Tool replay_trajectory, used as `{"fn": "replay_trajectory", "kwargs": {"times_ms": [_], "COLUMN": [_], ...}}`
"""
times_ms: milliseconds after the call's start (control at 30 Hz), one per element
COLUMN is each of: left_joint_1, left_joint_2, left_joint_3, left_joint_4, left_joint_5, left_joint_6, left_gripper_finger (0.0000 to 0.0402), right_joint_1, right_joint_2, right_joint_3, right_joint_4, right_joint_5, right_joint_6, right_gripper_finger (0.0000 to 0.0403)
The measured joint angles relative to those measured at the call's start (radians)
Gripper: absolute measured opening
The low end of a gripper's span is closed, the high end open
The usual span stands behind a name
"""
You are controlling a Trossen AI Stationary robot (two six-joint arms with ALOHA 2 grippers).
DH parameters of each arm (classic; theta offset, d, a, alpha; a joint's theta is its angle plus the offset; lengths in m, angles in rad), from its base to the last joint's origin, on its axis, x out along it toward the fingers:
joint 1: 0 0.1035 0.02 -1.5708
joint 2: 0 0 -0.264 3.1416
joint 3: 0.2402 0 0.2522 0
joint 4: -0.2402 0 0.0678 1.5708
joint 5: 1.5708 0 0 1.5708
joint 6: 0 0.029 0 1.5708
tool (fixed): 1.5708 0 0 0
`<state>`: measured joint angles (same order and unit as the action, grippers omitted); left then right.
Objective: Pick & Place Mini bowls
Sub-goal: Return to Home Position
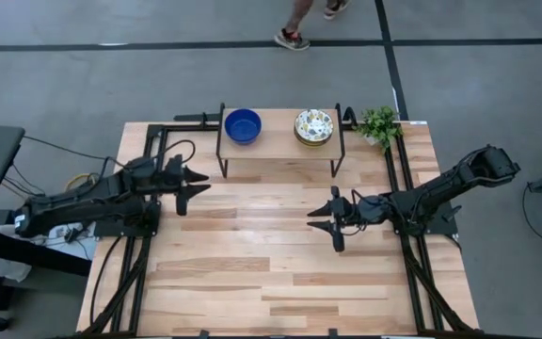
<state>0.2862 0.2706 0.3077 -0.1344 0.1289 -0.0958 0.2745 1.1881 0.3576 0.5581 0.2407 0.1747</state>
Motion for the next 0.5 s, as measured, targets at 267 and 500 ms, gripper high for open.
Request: {"fn": "replay_trajectory", "kwargs": {"times_ms": [267, 500], "left_joint_1": [-0.047, -0.053], "left_joint_2": [-0.196, -0.264], "left_joint_3": [-0.109, -0.200], "left_joint_4": [0.006, 0.021], "left_joint_5": [0.000, -0.051], "left_joint_6": [0.003, 0.005], "left_gripper_finger": [0.0131, 0.0131], "right_joint_1": [0.001, 0.001], "right_joint_2": [0.000, 0.001], "right_joint_3": [0.000, 0.000], "right_joint_4": [0.004, 0.041], "right_joint_5": [-0.009, -0.154], "right_joint_6": [0.027, -0.018], "right_gripper_finger": [0.0111, 0.0111]}}
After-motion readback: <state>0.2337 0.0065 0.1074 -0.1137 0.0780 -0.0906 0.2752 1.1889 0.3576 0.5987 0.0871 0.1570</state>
